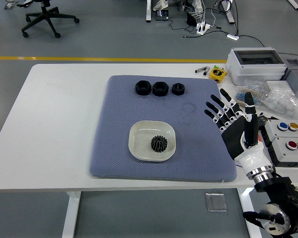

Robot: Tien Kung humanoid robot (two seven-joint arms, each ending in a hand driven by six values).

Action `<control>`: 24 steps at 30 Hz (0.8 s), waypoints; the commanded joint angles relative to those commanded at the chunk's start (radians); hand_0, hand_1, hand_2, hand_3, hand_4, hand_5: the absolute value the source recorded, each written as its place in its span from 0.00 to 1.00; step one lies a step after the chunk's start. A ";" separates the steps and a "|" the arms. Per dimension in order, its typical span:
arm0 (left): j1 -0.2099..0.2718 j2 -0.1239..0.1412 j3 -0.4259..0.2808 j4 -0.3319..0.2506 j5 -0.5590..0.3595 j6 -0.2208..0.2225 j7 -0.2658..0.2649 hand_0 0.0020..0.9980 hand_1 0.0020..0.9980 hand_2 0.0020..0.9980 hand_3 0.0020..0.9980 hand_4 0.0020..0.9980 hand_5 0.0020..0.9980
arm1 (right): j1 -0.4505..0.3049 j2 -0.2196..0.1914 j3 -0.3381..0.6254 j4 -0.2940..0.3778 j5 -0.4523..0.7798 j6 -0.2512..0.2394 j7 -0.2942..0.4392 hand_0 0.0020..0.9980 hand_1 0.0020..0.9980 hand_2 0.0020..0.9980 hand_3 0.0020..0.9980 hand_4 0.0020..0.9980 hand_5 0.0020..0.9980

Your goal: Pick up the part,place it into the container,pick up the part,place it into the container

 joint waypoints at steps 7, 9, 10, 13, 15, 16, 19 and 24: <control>-0.004 0.000 0.057 0.000 -0.065 0.030 -0.032 0.89 0.87 0.91 0.68 0.61 0.73 | -0.028 0.039 0.125 -0.055 -0.151 -0.056 -0.094 0.90 0.83 0.87 0.93 1.00 1.00; -0.007 0.000 0.077 0.000 -0.080 0.040 -0.036 0.88 0.85 0.88 0.65 0.62 0.76 | -0.024 0.045 0.149 -0.073 -0.214 -0.064 -0.128 0.91 0.82 0.86 0.90 1.00 1.00; -0.008 0.000 0.085 0.000 -0.086 0.044 -0.038 0.88 0.85 0.88 0.65 0.62 0.76 | -0.022 0.047 0.159 -0.081 -0.238 -0.059 -0.139 0.91 0.82 0.86 0.90 1.00 1.00; -0.011 0.000 0.096 0.000 -0.094 0.053 -0.042 0.88 0.85 0.88 0.65 0.62 0.76 | -0.021 0.053 0.175 -0.100 -0.250 -0.026 -0.162 0.91 0.82 0.86 0.90 1.00 1.00; -0.011 0.000 0.121 0.000 -0.120 0.058 -0.048 0.88 0.84 0.87 0.64 0.62 0.76 | -0.023 0.062 0.183 -0.109 -0.258 -0.020 -0.178 0.90 0.82 0.86 0.92 1.00 1.00; -0.011 0.000 0.128 0.000 -0.127 0.059 -0.050 0.88 0.84 0.87 0.64 0.62 0.76 | -0.023 0.064 0.185 -0.111 -0.262 -0.023 -0.180 0.90 0.82 0.86 0.92 1.00 1.00; -0.011 0.000 0.137 0.000 -0.139 0.061 -0.053 0.88 0.84 0.87 0.64 0.62 0.76 | -0.024 0.071 0.192 -0.115 -0.268 -0.033 -0.178 0.90 0.82 0.86 0.92 1.00 1.00; -0.015 0.000 0.155 0.000 -0.156 0.062 -0.056 0.88 0.84 0.87 0.64 0.61 0.76 | -0.023 0.071 0.199 -0.112 -0.277 -0.043 -0.168 0.92 0.83 0.87 0.93 1.00 1.00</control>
